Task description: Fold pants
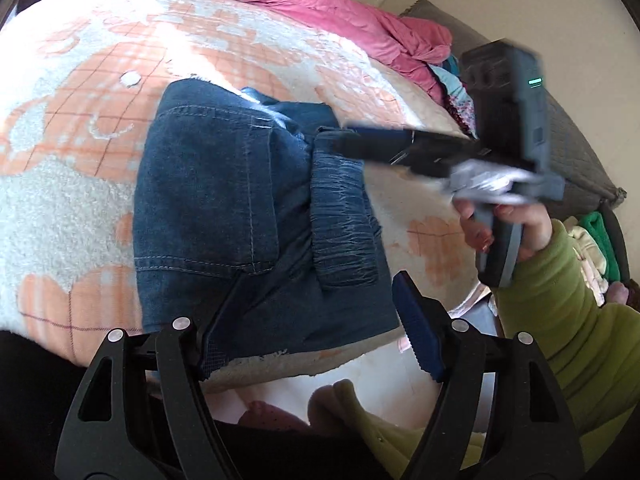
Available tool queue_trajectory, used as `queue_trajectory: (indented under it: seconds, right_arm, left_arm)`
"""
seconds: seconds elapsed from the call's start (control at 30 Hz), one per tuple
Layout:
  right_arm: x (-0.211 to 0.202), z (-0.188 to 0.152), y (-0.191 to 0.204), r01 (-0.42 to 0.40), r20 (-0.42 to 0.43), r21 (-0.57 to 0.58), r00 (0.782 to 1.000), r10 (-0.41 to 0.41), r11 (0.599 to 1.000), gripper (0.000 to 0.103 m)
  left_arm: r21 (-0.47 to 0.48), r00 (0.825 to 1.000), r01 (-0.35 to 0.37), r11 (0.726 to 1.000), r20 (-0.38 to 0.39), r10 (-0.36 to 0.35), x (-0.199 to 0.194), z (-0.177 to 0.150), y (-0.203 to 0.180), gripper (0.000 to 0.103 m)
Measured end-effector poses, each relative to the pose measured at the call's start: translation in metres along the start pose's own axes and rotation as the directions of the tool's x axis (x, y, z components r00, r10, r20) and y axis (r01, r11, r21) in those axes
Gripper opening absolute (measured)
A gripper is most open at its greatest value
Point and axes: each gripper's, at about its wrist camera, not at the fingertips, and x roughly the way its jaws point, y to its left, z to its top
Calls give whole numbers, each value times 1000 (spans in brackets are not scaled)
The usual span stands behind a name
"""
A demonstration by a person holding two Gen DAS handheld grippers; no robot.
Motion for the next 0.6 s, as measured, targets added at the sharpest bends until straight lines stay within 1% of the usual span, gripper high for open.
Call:
queue_trajectory:
  seconds: [0.03,0.07,0.13,0.2,0.23,0.27,0.33,0.43,0.47,0.6]
  right_arm:
    - [10,-5,-4,42,-39,15,998,-41,999,62]
    - [16,-9,-7,40,-44,24,998,-39,999,62]
    - [16,-14,-9,41,-36,39,999,-39,998,62]
    - [12,-12,-4,63,-31,32,998,-62,997,62]
    - [8,-11,-1,71,-19,20,997,-70,997,62]
    - [1,-10,2,67,3,12,998,-67,998,62]
    - [-14,-9,6,47,52,21,997,-49,999,63]
    - [-37,-11,13,66,104,10,992,-66,998,63]
    - [-42,-13,15,75,118,9,990,-76,997,65]
    - [-62,-25,26,90,169,-7,982,-88,996,69]
  left_arm:
    - [0,1000,0,1000,0,0,2,-1,-3,65]
    - [1,1000,-2,1000,0,2,2,-2,-2,65]
    - [7,1000,-6,1000,1,6,2,-3,-4,66]
    - [10,1000,-10,1000,8,10,3,-7,-9,66]
    - [15,1000,-15,1000,15,15,-1,-7,-10,66]
    - [18,1000,-18,1000,24,17,1,-18,-11,66]
    - [23,999,-30,999,44,29,-12,-17,-16,67]
    - [33,995,-71,997,71,68,-26,-20,-17,69]
    - [36,994,-86,996,77,83,-30,-20,-17,70]
    - [30,982,-162,986,106,158,-46,-17,-14,76]
